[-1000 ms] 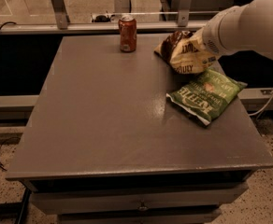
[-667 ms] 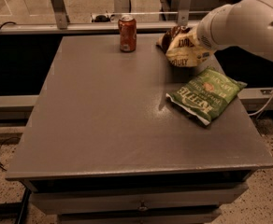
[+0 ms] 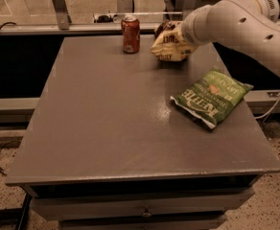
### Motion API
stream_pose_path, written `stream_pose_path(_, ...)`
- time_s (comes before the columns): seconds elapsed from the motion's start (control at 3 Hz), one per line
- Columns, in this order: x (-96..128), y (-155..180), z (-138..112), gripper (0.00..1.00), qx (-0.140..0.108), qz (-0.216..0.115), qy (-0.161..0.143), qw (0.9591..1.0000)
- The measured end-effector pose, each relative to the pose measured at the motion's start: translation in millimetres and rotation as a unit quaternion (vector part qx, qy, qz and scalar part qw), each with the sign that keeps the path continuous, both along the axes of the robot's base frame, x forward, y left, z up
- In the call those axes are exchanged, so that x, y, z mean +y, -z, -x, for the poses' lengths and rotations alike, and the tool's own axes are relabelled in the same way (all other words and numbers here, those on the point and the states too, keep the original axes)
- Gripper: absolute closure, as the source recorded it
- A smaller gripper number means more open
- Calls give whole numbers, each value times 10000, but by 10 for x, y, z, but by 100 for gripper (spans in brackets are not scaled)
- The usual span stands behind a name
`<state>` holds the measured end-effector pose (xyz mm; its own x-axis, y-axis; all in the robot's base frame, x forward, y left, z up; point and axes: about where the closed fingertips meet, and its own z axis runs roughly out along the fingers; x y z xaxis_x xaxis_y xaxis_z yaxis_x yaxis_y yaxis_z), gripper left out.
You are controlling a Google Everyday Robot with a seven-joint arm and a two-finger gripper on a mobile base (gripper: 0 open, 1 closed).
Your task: Move brown chip bag near coke can
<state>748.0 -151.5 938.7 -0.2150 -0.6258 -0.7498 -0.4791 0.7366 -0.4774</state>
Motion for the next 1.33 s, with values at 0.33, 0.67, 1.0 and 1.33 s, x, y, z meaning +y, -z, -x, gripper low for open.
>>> stream_pose_path(0.33,254,47,-217,100,-41,-123,-299,9995)
stream_pose_path(0.67,449,45,-295,100,-101,-228,-570,9981)
stream_pose_path(1.0,658,23,-280,100,-155,-325,-871,9956)
stream_pose_path(1.33,795,92,-246,83,-19,-399,-1119,9929)
